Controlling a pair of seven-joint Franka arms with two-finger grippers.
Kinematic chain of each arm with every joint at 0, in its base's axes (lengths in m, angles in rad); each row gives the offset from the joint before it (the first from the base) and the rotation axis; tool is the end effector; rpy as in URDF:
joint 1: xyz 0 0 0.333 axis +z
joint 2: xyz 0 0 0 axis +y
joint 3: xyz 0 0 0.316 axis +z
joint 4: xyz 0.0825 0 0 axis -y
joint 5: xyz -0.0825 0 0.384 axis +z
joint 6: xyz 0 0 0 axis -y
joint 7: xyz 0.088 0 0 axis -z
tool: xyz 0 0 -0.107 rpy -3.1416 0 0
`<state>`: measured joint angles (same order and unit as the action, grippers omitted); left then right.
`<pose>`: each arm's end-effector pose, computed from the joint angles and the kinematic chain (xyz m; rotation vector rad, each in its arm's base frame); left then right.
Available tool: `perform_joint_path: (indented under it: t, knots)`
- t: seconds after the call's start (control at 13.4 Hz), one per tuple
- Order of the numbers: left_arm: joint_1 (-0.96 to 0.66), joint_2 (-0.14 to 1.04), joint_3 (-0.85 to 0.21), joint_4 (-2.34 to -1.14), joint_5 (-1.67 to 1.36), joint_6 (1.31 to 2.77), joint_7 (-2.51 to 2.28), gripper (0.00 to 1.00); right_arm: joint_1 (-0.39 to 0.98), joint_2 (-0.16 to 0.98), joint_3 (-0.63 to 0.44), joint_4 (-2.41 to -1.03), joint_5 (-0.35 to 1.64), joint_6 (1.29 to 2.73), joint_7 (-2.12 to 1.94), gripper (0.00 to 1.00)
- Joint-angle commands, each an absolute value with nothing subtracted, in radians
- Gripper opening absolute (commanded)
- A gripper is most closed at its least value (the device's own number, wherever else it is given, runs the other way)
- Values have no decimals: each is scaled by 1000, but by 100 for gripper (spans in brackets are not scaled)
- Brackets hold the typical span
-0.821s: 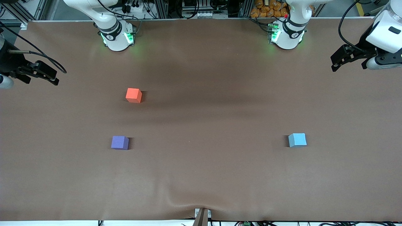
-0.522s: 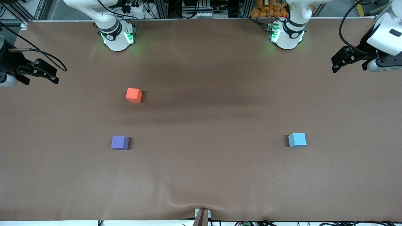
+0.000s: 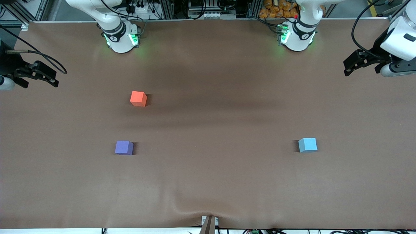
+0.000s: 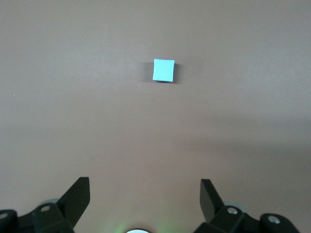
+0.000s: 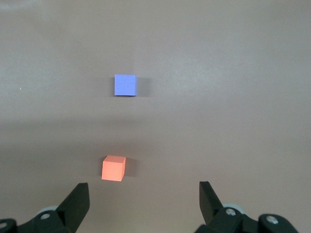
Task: Place blue block between orange and purple blocks
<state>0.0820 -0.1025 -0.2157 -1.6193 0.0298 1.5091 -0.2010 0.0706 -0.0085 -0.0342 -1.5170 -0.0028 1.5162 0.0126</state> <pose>0.5116 -0.0719 0.6500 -3.0871 -0.1084 0.0020 0.5464 0.0195 0.6496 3.1390 0.0371 0.0122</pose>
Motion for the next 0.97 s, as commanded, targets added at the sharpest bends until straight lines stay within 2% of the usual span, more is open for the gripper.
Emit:
perform_joint_path:
  t: [0.0, 0.9]
  knots:
    - [89, -97, -221, -1589, 21, 1479, -193, 100, 61, -34, -29, -1545, -15, 1523, -3, 100]
    - [77, -94, -230, -1589, 17, 1491, -192, 100, 49, -34, -29, -1545, -14, 1519, -5, 100]
